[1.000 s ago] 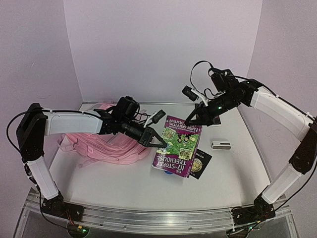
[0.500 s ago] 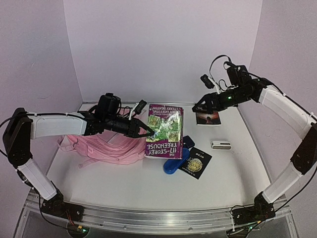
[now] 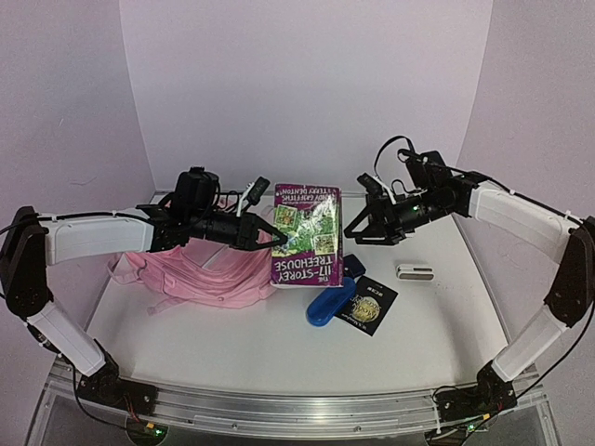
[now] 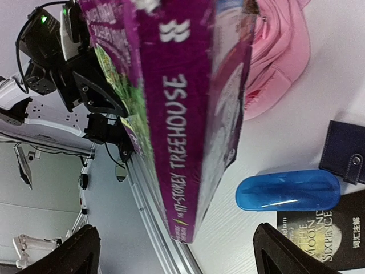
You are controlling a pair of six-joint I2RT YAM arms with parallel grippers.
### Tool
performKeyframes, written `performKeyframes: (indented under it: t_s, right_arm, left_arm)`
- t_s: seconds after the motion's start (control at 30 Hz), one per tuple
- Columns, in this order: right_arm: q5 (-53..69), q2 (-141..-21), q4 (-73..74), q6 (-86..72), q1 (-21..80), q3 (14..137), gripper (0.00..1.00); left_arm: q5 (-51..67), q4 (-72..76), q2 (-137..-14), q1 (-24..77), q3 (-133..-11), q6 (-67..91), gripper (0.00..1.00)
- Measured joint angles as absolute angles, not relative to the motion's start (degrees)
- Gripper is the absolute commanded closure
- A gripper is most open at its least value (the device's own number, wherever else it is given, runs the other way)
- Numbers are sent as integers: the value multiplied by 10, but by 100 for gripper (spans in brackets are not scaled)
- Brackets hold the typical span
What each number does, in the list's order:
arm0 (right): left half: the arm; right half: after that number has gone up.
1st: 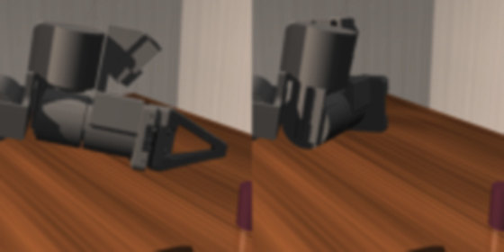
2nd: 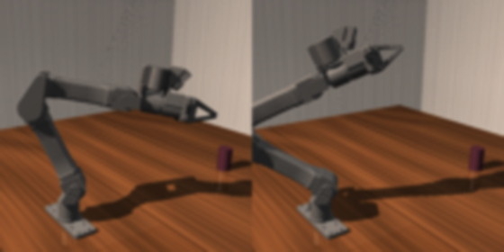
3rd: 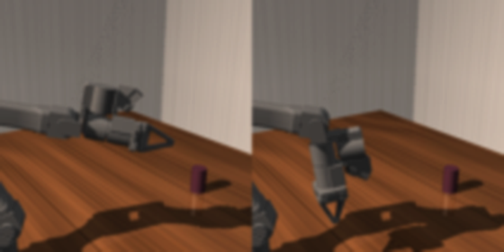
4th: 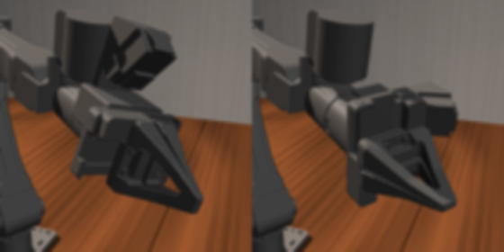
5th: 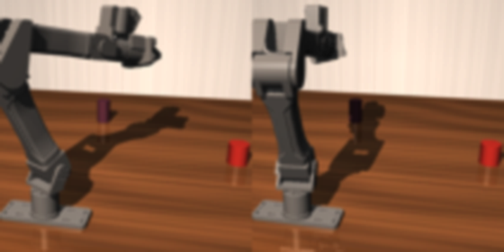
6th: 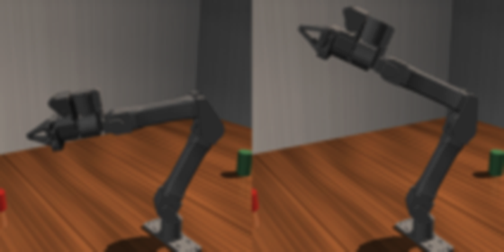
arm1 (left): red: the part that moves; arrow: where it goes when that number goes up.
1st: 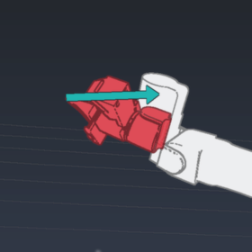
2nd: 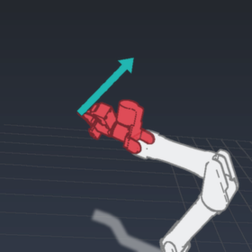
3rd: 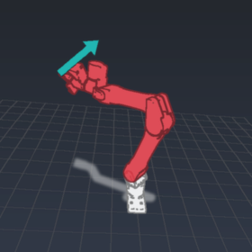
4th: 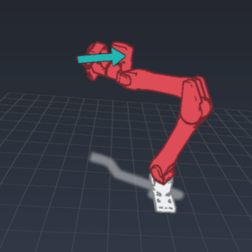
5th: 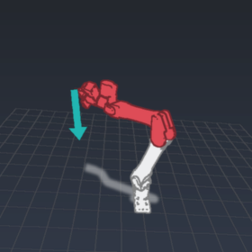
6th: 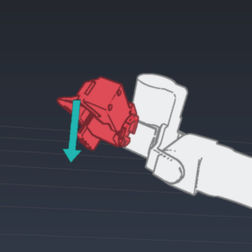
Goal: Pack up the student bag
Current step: Pick up the book from the center of the board.
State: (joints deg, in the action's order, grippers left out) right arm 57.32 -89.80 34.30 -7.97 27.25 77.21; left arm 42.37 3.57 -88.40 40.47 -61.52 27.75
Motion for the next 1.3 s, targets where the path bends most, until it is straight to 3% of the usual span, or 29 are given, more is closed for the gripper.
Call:
performKeyframes:
  t_s: [0.23, 0.57, 0.77, 0.83, 0.9, 0.97, 1.03, 1.1, 1.2, 1.3]
  right_arm:
    - [562, -921, 263, -134, 306, 769, 16]
    - [552, -922, 77, -263, 313, 703, 65]
    - [572, -924, 34, -318, 318, 692, 64]
    - [578, -929, 24, -335, 318, 692, 68]
    - [581, -934, 14, -349, 317, 692, 84]
    - [580, -937, 5, -360, 317, 692, 99]
    - [582, -939, 4, -374, 317, 691, 100]
    - [583, -940, -2, -382, 318, 690, 100]
    - [577, -940, -7, -387, 313, 689, 100]
    - [564, -940, -15, -391, 298, 680, 100]
  left_arm:
    - [434, 61, -884, 409, -615, 309, 100]
    - [431, 91, -884, 409, -615, 335, 100]
    - [414, 61, -885, 408, -625, 327, 95]
    - [408, 43, -885, 408, -632, 322, 91]
    - [402, 23, -887, 407, -643, 316, 81]
    - [397, 6, -889, 406, -653, 310, 60]
    - [386, -13, -891, 405, -664, 298, 39]
    - [372, -36, -891, 404, -675, 289, 27]
    - [317, -94, -890, 404, -699, 266, 23]
    - [244, -168, -889, 399, -726, 234, 28]
